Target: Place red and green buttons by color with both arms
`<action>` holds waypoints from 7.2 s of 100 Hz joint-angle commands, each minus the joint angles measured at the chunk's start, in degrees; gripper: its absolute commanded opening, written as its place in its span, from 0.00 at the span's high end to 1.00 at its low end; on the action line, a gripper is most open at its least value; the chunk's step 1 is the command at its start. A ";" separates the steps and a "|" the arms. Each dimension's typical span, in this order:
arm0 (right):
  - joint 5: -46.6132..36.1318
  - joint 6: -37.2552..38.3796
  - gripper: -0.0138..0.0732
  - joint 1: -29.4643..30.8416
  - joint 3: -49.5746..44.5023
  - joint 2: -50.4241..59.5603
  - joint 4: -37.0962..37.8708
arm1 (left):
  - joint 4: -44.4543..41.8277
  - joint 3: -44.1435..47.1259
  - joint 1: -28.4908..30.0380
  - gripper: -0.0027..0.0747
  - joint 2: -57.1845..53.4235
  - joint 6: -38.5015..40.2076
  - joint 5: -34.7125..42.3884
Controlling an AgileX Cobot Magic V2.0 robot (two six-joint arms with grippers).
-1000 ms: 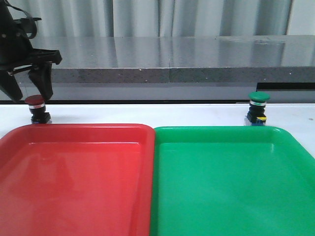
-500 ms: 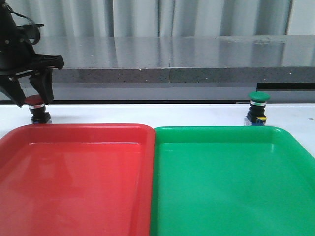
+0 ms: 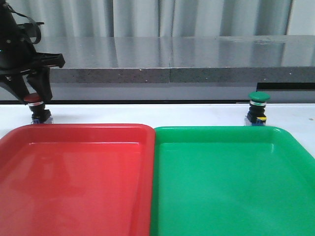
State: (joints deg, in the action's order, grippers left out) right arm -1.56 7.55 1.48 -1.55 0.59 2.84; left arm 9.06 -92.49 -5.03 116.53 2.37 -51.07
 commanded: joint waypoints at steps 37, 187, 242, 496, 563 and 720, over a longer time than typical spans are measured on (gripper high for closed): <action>-4.13 -0.24 0.92 0.44 1.04 1.31 0.59 | 1.26 -3.29 -0.93 0.89 -9.74 2.70 -1.66; -4.13 -0.24 0.92 0.44 1.04 1.31 0.59 | -12.42 24.54 -19.99 0.88 -20.15 24.59 -0.38; -4.13 -0.24 0.92 0.44 1.04 1.31 0.59 | -10.89 24.44 -19.88 0.48 -19.56 25.75 -0.34; -4.13 -0.24 0.92 0.44 1.04 1.31 0.59 | -17.39 73.77 -9.21 0.99 -95.91 10.80 34.05; -4.08 -0.24 0.92 0.44 1.04 1.23 0.59 | -5.95 93.34 5.98 0.99 -118.37 -1.34 51.07; 24.02 -0.24 0.91 0.44 22.33 -15.80 0.59 | -5.83 93.34 6.12 0.99 -118.65 -1.34 51.07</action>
State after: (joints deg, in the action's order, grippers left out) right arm 24.40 7.55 1.48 16.21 -11.15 2.84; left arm 2.62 0.11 1.03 -0.24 1.09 -4.80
